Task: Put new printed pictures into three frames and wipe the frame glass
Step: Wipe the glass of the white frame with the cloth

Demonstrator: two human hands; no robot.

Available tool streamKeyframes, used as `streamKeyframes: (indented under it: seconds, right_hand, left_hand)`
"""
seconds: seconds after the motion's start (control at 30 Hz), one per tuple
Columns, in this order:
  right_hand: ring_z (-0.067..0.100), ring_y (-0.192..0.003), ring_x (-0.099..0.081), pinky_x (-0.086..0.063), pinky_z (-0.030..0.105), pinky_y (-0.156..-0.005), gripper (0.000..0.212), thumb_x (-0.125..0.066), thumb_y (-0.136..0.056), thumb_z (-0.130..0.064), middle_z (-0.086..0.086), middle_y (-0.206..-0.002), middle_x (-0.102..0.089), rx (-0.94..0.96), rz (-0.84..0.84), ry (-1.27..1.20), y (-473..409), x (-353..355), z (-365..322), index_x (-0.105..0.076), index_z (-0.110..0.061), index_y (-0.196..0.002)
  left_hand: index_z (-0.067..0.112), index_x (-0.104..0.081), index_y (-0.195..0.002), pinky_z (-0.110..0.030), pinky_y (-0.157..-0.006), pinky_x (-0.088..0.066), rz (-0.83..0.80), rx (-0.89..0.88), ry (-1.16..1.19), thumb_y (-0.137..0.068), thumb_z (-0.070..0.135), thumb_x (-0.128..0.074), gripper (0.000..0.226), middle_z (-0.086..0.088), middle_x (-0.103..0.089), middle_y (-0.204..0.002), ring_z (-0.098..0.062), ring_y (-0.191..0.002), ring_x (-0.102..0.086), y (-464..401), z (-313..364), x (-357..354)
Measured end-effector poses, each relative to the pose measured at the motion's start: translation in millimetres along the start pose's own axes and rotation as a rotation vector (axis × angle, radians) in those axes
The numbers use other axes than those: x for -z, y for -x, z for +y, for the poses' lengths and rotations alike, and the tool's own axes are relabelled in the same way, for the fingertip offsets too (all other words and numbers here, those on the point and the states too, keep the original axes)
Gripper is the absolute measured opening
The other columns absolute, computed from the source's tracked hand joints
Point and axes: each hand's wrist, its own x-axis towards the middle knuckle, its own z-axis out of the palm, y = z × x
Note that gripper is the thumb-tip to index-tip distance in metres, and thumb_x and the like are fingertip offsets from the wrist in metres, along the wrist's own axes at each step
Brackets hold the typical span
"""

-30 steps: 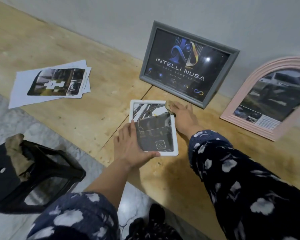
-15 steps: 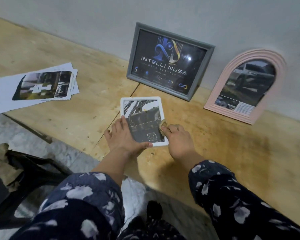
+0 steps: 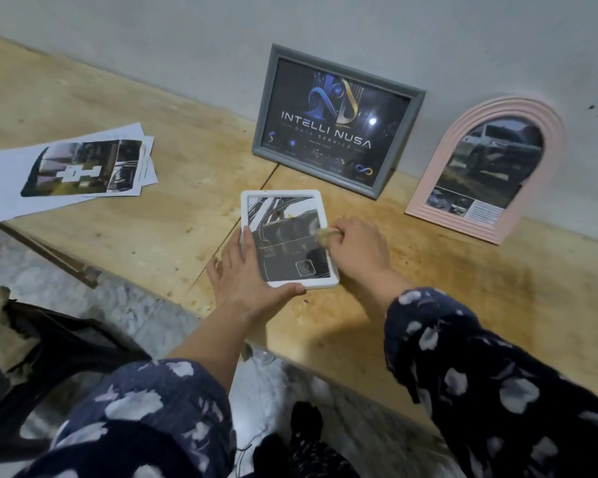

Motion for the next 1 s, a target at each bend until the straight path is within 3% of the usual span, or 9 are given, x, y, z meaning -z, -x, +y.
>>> streamKeyframes:
  seconds: [0.17, 0.3, 0.4, 0.5, 0.8, 0.9, 1.0]
  right_hand:
    - [0.028, -0.106, -0.056, -0.045, 0.035, -0.088, 0.029, -0.048, -0.090, -0.025, 0.003, -0.116, -0.057, 0.042, 0.000, -0.049, -58.7, 6.6, -31.7, -0.068, -0.025, -0.110]
    - [0.025, -0.105, -0.059, -0.045, 0.029, -0.082, 0.026, -0.054, -0.090, -0.018, -0.001, -0.114, -0.064, 0.096, 0.019, 0.077, -88.0, -8.8, -33.9, -0.070, -0.028, -0.108]
    - [0.030, -0.105, -0.059, -0.047, 0.031, -0.084, 0.038, -0.047, -0.088, -0.010, 0.006, -0.114, -0.065, 0.154, -0.087, 0.215, -88.0, -28.7, -19.9, -0.066, -0.029, -0.115]
    - [0.031, -0.107, -0.054, -0.045, 0.036, -0.087, 0.050, -0.044, -0.086, -0.003, 0.008, -0.118, -0.064, 0.171, -0.083, 0.249, -69.2, -42.8, -11.7, -0.058, -0.028, -0.127]
    - [0.028, -0.099, -0.063, -0.054, 0.033, -0.084, 0.052, -0.044, -0.084, -0.003, 0.006, -0.114, -0.068, 0.064, -0.178, 0.113, 11.1, -46.9, 9.0, -0.064, -0.034, -0.121]
    - [0.023, -0.100, -0.064, -0.053, 0.030, -0.085, 0.044, -0.046, -0.085, -0.004, -0.001, -0.112, -0.069, 0.037, -0.219, 0.088, 22.6, -41.7, 11.0, -0.067, -0.033, -0.111]
    - [0.021, -0.093, -0.063, -0.048, 0.027, -0.072, 0.035, -0.046, -0.087, -0.007, -0.003, -0.106, -0.068, -0.002, -0.269, 0.114, 22.1, -26.4, 2.7, -0.069, -0.031, -0.100]
  left_hand:
    - [0.019, 0.013, -0.152, -0.048, -0.118, 0.006, -0.033, 0.065, 0.090, -0.055, 0.094, -0.044, 0.135, 0.003, 0.009, -0.161, -0.013, -0.148, 0.006, 1.9, -15.8, -11.0]
    - [0.018, 0.005, -0.153, -0.046, -0.117, 0.008, 0.012, 0.060, 0.066, -0.055, 0.096, -0.036, 0.132, 0.004, 0.004, -0.162, -0.012, -0.148, 0.006, 1.6, -20.8, -21.5]
    - [0.019, 0.001, -0.154, -0.045, -0.117, 0.008, 0.031, 0.059, 0.065, -0.056, 0.095, -0.038, 0.130, 0.005, 0.000, -0.162, -0.011, -0.148, 0.005, -0.8, -23.3, -25.5]
    - [0.020, -0.002, -0.154, -0.044, -0.118, 0.007, 0.047, 0.064, 0.063, -0.055, 0.095, -0.039, 0.129, 0.006, -0.004, -0.161, -0.010, -0.148, 0.003, -0.3, -22.7, -27.0]
    - [0.020, -0.005, -0.153, -0.046, -0.119, 0.005, 0.050, 0.070, 0.081, -0.053, 0.096, -0.037, 0.130, 0.005, -0.007, -0.161, -0.011, -0.148, 0.003, 2.1, -22.6, -25.6]
    - [0.019, -0.004, -0.154, -0.046, -0.119, 0.006, 0.042, 0.065, 0.078, -0.052, 0.096, -0.035, 0.131, 0.005, -0.006, -0.161, -0.012, -0.148, 0.003, 2.2, -21.8, -24.0]
    - [0.019, -0.002, -0.153, -0.046, -0.119, 0.006, 0.030, 0.065, 0.074, -0.051, 0.097, -0.032, 0.132, 0.006, -0.004, -0.161, -0.011, -0.148, 0.004, 2.3, -21.5, -23.1]
